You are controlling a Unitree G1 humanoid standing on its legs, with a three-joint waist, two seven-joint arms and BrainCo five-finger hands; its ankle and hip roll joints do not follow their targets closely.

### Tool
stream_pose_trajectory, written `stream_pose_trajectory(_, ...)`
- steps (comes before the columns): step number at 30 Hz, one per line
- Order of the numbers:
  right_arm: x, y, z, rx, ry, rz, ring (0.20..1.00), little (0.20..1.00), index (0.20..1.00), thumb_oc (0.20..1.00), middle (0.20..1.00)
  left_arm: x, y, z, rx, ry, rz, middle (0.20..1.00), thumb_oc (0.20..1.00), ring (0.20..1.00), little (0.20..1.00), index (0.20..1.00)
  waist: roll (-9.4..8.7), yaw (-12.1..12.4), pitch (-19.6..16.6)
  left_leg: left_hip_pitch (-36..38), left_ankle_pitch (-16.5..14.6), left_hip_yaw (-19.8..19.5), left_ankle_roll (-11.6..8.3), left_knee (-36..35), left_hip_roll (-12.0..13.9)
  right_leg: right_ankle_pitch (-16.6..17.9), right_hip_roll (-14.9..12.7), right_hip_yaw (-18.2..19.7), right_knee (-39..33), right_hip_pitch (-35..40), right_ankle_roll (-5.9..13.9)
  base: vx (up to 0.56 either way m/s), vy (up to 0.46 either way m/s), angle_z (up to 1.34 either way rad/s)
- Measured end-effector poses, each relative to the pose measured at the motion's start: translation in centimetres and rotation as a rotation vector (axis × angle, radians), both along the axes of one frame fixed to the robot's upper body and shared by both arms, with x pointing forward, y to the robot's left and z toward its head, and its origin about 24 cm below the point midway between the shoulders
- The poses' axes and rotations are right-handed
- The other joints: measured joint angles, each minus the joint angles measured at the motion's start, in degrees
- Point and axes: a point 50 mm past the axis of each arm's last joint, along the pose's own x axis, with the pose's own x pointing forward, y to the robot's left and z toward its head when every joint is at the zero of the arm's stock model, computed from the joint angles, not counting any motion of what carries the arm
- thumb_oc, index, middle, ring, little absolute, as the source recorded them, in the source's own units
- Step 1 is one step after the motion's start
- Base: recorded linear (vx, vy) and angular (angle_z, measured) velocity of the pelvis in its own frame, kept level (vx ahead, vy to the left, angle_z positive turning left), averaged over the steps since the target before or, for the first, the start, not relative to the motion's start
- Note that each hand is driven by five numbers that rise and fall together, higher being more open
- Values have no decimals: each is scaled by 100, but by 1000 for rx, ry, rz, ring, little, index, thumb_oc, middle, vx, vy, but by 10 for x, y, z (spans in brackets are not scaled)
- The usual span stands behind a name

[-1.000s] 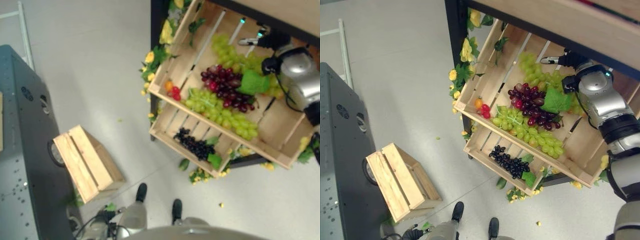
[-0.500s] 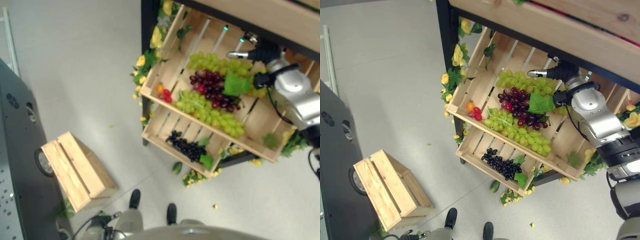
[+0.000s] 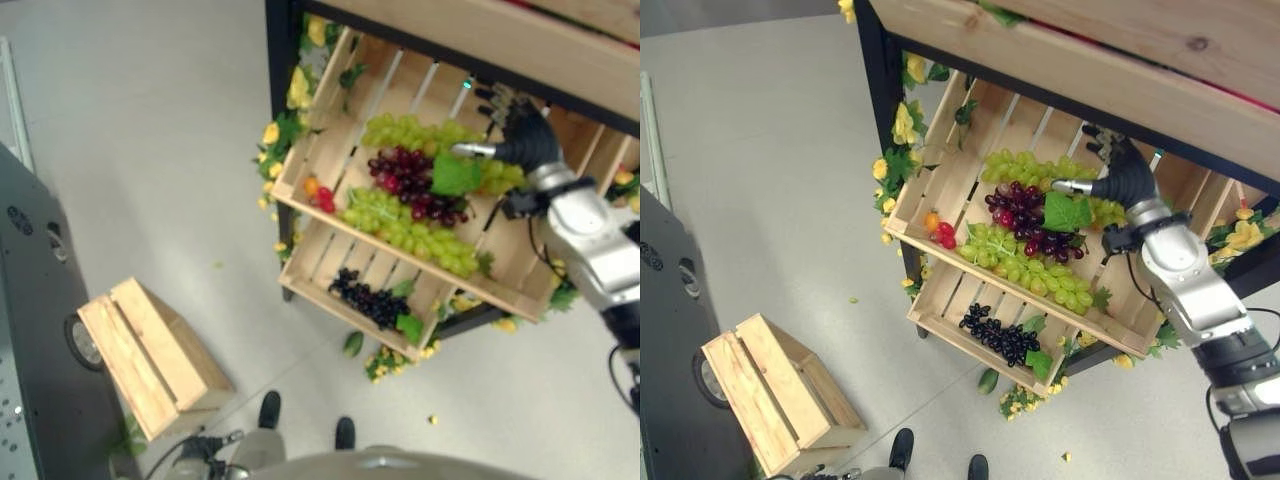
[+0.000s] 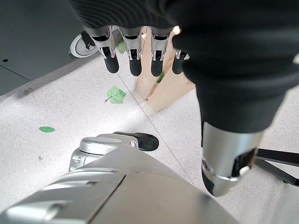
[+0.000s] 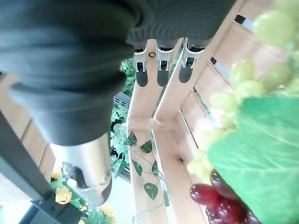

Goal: Pick up the fruits from the basket on one side to the basket on the other side

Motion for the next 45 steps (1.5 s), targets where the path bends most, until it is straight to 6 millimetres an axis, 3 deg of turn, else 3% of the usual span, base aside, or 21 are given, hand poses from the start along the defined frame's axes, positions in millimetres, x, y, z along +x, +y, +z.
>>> stream_pose_trajectory(9,-15,18,-15,24,-21,65,1000,1000,1000,1000,1000,2,1,1,29,-2,-16,1000,1000,1000,1000,1000,8,-16,-60,0,-7,5,-8,-8,0,-3,-4,10,-1,-9,0,0,0,0)
stream_pose_trajectory(23,-37,29,-43,102,0,88,1000,1000,1000,1000,1000,0,2,1,56,7,-37,1000,1000,1000,1000,1000,37,-169,-191,-9,-18,28,-16,-14,34,-26,-3,26,-3,-36,17,2,1,-1)
stream_pose_trajectory(37,-68,26,-82,156,98,42,1000,1000,1000,1000,1000,2,-2,1,79,5,-41,1000,1000,1000,1000,1000,108,-414,-271,-2,-48,106,-36,-15,66,-37,2,66,-5,-66,13,5,4,-3)
stream_pose_trajectory(45,-93,26,-108,174,201,48,1000,1000,1000,1000,1000,1,-1,1,85,3,-34,1000,1000,1000,1000,1000,117,-578,-532,87,-59,183,-17,-19,72,-39,-5,123,-3,-9,10,5,12,-4)
